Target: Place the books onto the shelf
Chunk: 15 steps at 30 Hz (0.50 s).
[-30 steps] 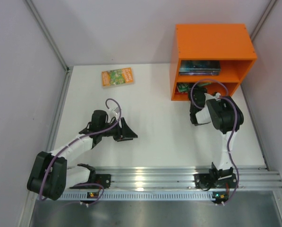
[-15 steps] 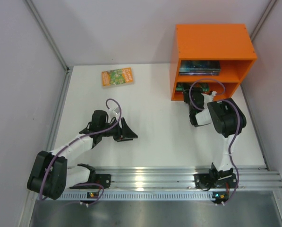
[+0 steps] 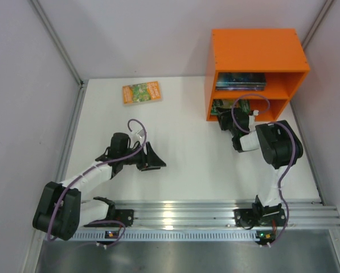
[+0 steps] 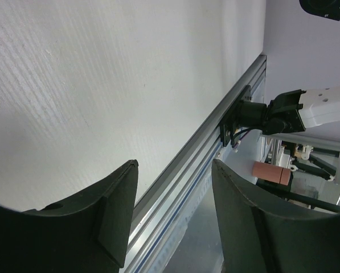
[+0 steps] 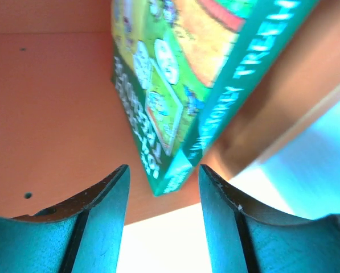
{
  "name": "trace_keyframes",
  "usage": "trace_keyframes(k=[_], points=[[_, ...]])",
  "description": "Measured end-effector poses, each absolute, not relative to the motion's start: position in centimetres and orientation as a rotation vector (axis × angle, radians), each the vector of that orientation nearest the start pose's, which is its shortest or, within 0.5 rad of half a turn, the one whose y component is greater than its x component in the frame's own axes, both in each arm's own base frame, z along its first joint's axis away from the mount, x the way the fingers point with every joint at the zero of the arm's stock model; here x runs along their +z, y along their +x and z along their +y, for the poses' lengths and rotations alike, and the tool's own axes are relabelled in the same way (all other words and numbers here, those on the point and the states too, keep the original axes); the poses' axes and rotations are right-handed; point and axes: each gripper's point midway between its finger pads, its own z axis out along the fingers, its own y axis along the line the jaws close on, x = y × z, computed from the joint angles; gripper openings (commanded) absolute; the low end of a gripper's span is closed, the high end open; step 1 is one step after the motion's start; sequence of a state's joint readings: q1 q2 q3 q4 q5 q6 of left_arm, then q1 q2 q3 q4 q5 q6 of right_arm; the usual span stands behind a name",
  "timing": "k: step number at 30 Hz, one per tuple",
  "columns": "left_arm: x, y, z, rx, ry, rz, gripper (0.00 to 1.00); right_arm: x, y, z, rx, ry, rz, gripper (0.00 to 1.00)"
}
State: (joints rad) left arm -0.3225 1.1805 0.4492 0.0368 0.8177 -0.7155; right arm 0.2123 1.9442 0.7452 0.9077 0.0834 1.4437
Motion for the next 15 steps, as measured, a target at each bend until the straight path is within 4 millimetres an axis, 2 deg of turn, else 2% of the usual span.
trace_keyframes(k=[10, 15], points=[[10.8, 19.3, -21.9, -1.438, 0.02, 2.398, 0.59, 6.7, 47.8, 12.7, 1.039, 1.233, 1.659, 0.52], [10.4, 18.9, -21.6, -1.43, 0.009, 2.407, 0.59, 5.9, 47.3, 12.0, 1.019, 1.269, 1.677, 0.49]])
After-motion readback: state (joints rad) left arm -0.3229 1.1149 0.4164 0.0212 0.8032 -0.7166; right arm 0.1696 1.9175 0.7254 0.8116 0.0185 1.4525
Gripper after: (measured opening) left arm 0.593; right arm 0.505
